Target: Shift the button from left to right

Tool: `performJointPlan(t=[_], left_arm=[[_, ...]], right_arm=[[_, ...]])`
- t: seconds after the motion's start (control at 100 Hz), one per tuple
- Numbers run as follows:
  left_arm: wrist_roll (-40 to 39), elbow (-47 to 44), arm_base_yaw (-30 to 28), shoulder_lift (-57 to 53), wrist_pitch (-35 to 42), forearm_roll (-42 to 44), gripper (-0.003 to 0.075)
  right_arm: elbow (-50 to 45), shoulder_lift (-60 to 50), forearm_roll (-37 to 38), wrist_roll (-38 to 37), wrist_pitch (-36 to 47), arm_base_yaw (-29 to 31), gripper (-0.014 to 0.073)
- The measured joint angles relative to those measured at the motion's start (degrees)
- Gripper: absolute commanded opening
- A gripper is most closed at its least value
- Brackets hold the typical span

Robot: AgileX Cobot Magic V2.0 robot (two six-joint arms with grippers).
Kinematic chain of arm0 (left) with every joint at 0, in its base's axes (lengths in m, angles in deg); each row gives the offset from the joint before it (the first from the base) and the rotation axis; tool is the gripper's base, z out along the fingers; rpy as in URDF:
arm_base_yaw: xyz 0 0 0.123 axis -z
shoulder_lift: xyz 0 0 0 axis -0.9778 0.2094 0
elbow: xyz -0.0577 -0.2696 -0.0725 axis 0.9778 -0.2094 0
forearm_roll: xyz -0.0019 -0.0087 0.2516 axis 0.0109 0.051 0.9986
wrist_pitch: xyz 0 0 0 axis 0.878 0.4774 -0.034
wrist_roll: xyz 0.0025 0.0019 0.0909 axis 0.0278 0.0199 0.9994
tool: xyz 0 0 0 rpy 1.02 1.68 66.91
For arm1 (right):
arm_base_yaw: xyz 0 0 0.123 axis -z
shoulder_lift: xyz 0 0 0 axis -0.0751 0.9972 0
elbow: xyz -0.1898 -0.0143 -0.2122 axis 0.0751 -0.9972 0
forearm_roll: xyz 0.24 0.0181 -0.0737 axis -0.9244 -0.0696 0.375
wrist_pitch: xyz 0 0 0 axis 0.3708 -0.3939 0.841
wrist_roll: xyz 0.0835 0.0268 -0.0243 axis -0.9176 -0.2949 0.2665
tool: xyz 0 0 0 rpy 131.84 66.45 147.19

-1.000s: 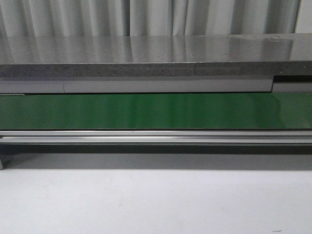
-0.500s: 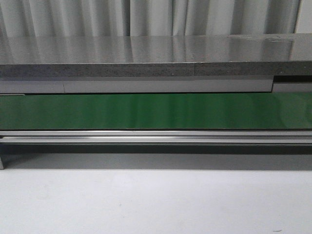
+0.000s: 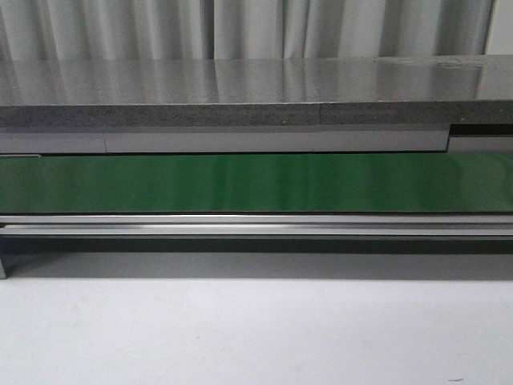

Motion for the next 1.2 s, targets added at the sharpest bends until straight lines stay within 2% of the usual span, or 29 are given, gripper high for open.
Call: performJointPlan(t=[0.1,0.22,0.29,0.58,0.82,1.2], left_arm=[[0.0,0.0,0.0,0.0,0.0,0.0,0.0223],[0.0,0.0,0.0,0.0,-0.1,0.0,0.0476],[0.0,0.0,0.0,0.0,-0.1,0.0,0.0549],[0.0,0.7,0.0,0.9,-0.3,0.0,0.0559],[-1.1,9.5,-1.1,10.6,-1.4,4.0,0.0559],[-1.5,21.8,-16.8,32.7,1.8,5.8,0.0559]], right_arm=[[0.0,0.0,0.0,0.0,0.0,0.0,-0.0068],[0.0,0.0,0.0,0.0,0.0,0.0,-0.0068],[0.0,0.0,0.0,0.0,0.0,0.0,-0.0068],[0.0,0.0,0.0,0.0,0.0,0.0,-0.0068],[0.0,0.0,0.0,0.0,0.0,0.0,-0.0068],[0.0,0.0,0.0,0.0,0.0,0.0,-0.0068]])
